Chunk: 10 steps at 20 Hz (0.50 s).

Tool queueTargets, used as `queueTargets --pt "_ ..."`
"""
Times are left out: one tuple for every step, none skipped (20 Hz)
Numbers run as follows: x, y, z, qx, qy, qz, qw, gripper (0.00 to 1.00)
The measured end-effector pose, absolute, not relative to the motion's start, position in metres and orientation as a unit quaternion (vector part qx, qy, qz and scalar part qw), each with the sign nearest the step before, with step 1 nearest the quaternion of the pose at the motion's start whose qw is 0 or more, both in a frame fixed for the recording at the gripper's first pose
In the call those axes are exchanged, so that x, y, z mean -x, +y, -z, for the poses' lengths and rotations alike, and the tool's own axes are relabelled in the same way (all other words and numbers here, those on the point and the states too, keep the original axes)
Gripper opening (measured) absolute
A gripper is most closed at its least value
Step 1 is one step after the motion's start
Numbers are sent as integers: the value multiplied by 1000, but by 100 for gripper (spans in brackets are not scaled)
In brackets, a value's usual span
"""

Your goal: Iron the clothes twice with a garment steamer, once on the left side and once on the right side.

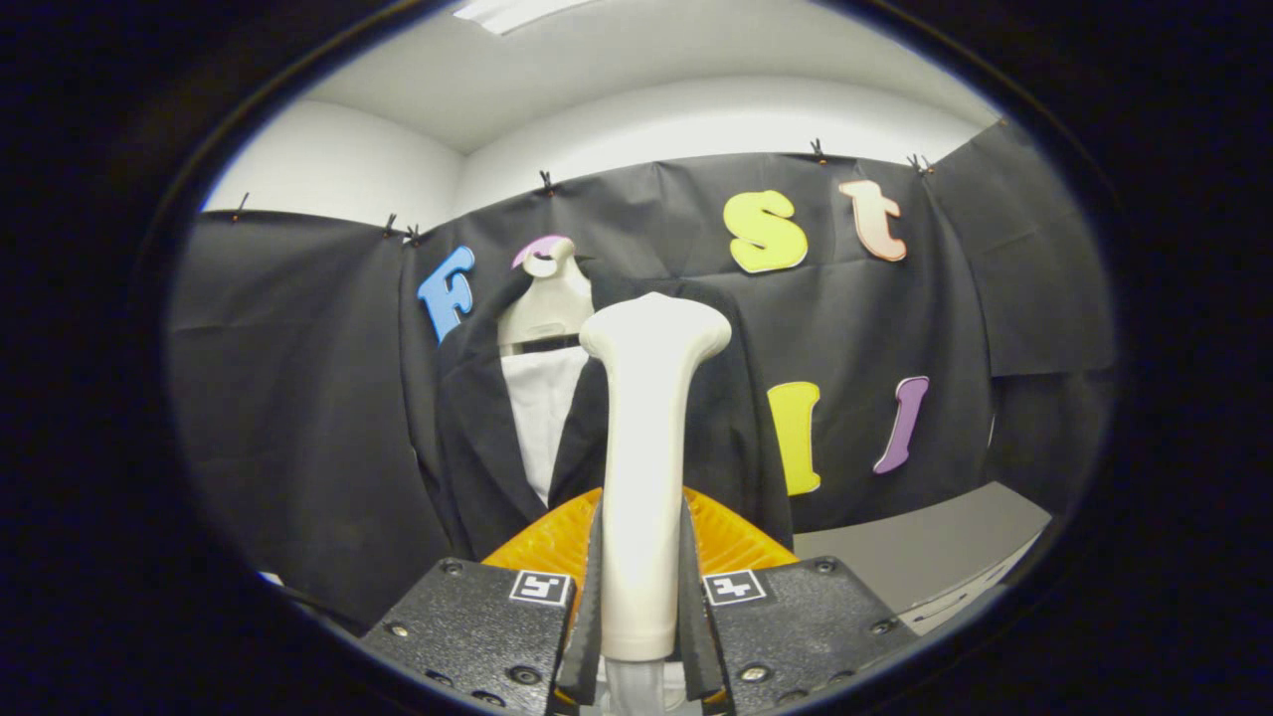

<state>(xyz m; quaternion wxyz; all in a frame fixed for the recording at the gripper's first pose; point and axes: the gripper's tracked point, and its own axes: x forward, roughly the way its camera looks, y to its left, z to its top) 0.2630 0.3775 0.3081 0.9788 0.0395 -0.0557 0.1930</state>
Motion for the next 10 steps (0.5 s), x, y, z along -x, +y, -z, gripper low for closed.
queueTargets --pt "-265 382 -306 -37 -52 -192 979 35" --pt "-267 385 -304 -34 -51 -191 980 35" --pt "-268 387 -300 -31 -48 -191 980 35" --pt "-270 389 -296 -27 -44 -190 980 35" --pt "-270 390 -290 -23 -39 -189 981 35" --pt "-271 391 -285 -18 -35 -187 982 35" --pt "-272 391 -279 -14 -30 -185 982 35" --pt "-273 391 -273 -11 -25 -185 982 35" --pt "-273 391 -267 -9 -19 -185 982 35" --pt "-273 390 -261 -7 -15 -184 983 35"
